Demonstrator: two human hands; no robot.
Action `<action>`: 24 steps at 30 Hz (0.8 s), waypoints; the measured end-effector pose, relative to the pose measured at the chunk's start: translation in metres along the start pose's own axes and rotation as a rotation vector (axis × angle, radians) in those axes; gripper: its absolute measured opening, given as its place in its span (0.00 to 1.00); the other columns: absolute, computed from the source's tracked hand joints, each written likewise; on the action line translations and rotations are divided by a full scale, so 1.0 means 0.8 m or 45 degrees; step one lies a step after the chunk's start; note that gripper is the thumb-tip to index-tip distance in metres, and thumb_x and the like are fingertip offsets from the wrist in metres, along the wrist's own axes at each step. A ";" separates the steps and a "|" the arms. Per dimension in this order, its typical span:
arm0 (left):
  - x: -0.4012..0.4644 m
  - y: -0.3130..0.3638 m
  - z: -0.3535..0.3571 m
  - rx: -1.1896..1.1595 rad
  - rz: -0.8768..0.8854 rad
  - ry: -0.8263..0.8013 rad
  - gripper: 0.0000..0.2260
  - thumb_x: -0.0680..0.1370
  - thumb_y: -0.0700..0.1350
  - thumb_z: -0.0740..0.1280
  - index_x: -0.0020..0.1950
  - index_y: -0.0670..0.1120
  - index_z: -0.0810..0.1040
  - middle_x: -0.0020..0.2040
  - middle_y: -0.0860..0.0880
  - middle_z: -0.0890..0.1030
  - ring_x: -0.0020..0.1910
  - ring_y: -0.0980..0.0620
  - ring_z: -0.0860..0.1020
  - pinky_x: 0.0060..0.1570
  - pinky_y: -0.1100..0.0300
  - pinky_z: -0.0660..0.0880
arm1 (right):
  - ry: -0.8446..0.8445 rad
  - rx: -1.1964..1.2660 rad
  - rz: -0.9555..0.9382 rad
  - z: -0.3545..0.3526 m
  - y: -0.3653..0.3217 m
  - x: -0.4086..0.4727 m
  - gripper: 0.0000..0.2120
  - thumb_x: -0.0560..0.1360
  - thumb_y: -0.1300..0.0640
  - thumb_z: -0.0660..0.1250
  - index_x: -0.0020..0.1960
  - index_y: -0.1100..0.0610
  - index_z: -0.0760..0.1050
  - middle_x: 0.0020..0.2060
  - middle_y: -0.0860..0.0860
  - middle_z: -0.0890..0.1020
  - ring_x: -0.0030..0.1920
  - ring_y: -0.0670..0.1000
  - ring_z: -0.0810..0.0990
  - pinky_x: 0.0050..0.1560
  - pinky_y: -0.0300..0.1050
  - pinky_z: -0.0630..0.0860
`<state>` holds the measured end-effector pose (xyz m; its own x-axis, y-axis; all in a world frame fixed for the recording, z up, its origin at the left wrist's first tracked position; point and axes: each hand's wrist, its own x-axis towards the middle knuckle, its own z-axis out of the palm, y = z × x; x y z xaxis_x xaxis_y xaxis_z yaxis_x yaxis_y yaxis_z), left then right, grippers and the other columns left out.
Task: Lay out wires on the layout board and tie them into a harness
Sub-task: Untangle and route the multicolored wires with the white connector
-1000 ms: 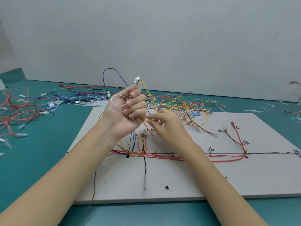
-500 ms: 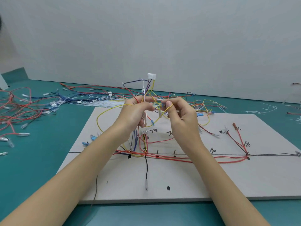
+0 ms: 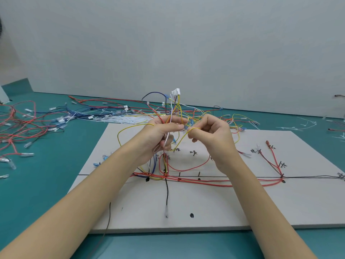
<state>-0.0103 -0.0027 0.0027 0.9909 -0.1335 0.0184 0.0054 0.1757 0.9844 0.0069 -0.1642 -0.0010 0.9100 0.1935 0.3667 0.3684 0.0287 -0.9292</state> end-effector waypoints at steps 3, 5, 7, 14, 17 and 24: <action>-0.002 0.003 -0.001 -0.088 -0.015 -0.006 0.14 0.77 0.34 0.64 0.39 0.49 0.82 0.33 0.51 0.79 0.17 0.59 0.59 0.19 0.69 0.57 | -0.043 -0.056 0.017 -0.004 0.001 0.001 0.11 0.64 0.71 0.70 0.32 0.62 0.69 0.33 0.60 0.77 0.33 0.51 0.74 0.35 0.42 0.73; -0.002 0.004 -0.002 -0.108 -0.017 0.010 0.16 0.77 0.34 0.64 0.36 0.50 0.83 0.39 0.49 0.79 0.17 0.59 0.59 0.20 0.69 0.57 | -0.047 -0.091 0.010 -0.006 0.002 0.002 0.11 0.65 0.75 0.69 0.32 0.66 0.68 0.30 0.60 0.76 0.31 0.52 0.73 0.33 0.42 0.72; -0.001 0.004 -0.002 -0.108 -0.024 0.026 0.13 0.76 0.35 0.65 0.36 0.50 0.82 0.40 0.48 0.78 0.17 0.58 0.59 0.20 0.69 0.56 | -0.046 -0.121 0.000 -0.007 0.003 0.002 0.12 0.65 0.76 0.70 0.31 0.70 0.67 0.28 0.59 0.76 0.31 0.52 0.72 0.32 0.43 0.70; 0.002 -0.007 -0.003 -0.099 -0.065 0.107 0.04 0.76 0.42 0.70 0.42 0.48 0.77 0.44 0.46 0.85 0.17 0.59 0.59 0.21 0.67 0.56 | 0.006 -0.273 -0.015 -0.002 0.008 0.000 0.14 0.64 0.74 0.72 0.30 0.70 0.65 0.28 0.64 0.70 0.32 0.54 0.67 0.36 0.48 0.65; 0.002 -0.006 -0.006 -0.114 -0.051 0.126 0.02 0.74 0.44 0.71 0.42 0.48 0.79 0.44 0.47 0.85 0.17 0.58 0.59 0.20 0.68 0.58 | 0.002 -0.295 -0.019 -0.001 0.006 -0.001 0.13 0.66 0.72 0.72 0.32 0.70 0.68 0.30 0.70 0.74 0.32 0.53 0.70 0.34 0.45 0.67; 0.003 -0.004 -0.009 0.014 0.025 0.200 0.04 0.75 0.42 0.71 0.40 0.47 0.82 0.42 0.46 0.83 0.18 0.57 0.59 0.20 0.68 0.59 | -0.059 -0.224 -0.080 0.008 0.007 -0.009 0.08 0.67 0.65 0.67 0.35 0.69 0.72 0.30 0.64 0.77 0.33 0.62 0.74 0.34 0.49 0.69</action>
<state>-0.0066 0.0034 -0.0013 0.9996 0.0246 0.0112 -0.0151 0.1659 0.9860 0.0007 -0.1590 -0.0091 0.8759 0.2422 0.4174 0.4554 -0.1287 -0.8809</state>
